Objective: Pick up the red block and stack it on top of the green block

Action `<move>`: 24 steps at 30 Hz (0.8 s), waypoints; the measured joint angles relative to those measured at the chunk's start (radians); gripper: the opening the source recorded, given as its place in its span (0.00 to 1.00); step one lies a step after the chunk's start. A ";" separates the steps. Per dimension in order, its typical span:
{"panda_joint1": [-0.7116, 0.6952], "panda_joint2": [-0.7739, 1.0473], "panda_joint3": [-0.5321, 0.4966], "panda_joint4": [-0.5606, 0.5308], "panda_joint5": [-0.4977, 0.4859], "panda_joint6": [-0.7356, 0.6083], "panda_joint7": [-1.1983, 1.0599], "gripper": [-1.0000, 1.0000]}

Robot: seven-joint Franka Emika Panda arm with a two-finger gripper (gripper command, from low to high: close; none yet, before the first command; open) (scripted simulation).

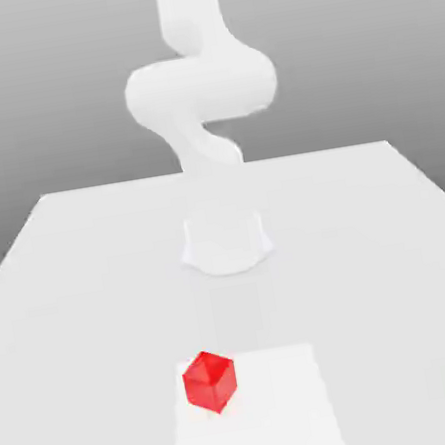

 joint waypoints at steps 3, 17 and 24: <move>-0.027 0.114 0.008 -0.073 0.006 0.071 0.059 0.50; -0.125 0.635 0.023 -0.402 0.000 0.395 0.352 0.50; -0.129 0.889 0.011 -0.424 -0.020 0.595 0.408 0.50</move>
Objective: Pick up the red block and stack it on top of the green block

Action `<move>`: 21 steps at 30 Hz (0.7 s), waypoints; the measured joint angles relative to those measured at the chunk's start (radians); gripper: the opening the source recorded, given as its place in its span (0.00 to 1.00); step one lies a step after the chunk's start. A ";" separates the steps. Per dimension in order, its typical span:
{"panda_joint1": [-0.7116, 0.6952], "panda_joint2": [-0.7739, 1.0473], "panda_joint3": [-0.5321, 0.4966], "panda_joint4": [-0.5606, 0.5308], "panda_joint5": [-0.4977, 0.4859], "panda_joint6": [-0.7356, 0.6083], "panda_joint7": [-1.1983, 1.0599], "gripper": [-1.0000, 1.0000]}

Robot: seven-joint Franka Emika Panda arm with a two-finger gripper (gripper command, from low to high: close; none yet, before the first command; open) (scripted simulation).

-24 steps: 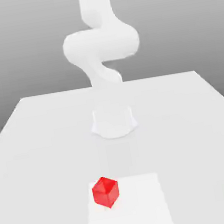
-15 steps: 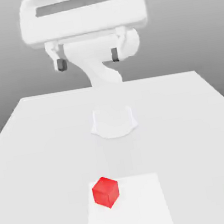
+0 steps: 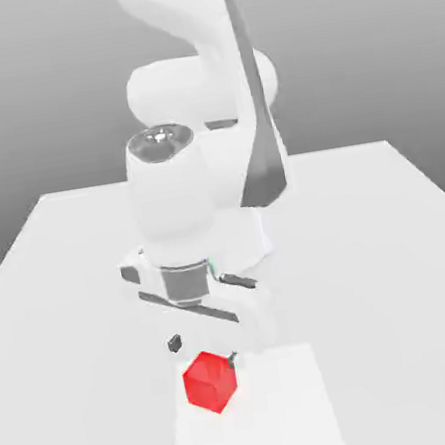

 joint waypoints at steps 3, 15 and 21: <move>0.003 0.061 -0.004 0.008 -0.005 0.052 0.003 0.00; -0.002 -0.131 0.005 -0.019 0.010 -0.111 -0.006 0.00; 0.154 -0.103 0.112 0.112 -0.043 -0.228 -0.020 0.00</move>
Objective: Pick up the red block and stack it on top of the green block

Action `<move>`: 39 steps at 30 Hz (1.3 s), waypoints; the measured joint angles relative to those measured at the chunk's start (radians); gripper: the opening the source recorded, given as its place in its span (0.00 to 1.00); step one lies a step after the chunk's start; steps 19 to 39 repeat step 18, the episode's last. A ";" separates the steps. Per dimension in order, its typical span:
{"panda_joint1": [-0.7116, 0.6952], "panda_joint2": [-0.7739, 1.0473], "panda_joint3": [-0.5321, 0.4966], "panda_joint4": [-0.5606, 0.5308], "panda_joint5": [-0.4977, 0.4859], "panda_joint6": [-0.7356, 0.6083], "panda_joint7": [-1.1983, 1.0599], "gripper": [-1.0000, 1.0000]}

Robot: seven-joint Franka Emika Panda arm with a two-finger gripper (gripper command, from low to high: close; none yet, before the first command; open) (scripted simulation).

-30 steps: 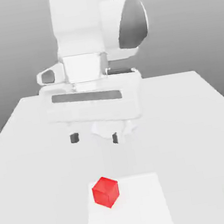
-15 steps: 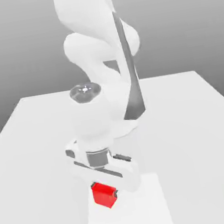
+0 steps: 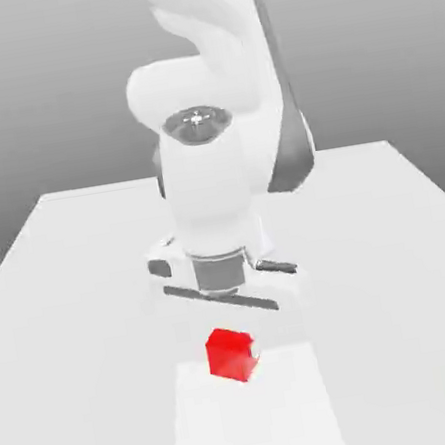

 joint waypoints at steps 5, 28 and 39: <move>0.124 0.072 0.098 0.144 -0.039 -0.080 -0.027 0.00; 0.313 0.289 0.172 0.321 -0.169 -0.043 0.004 1.00; 0.313 0.289 0.172 0.321 -0.169 -0.043 0.004 1.00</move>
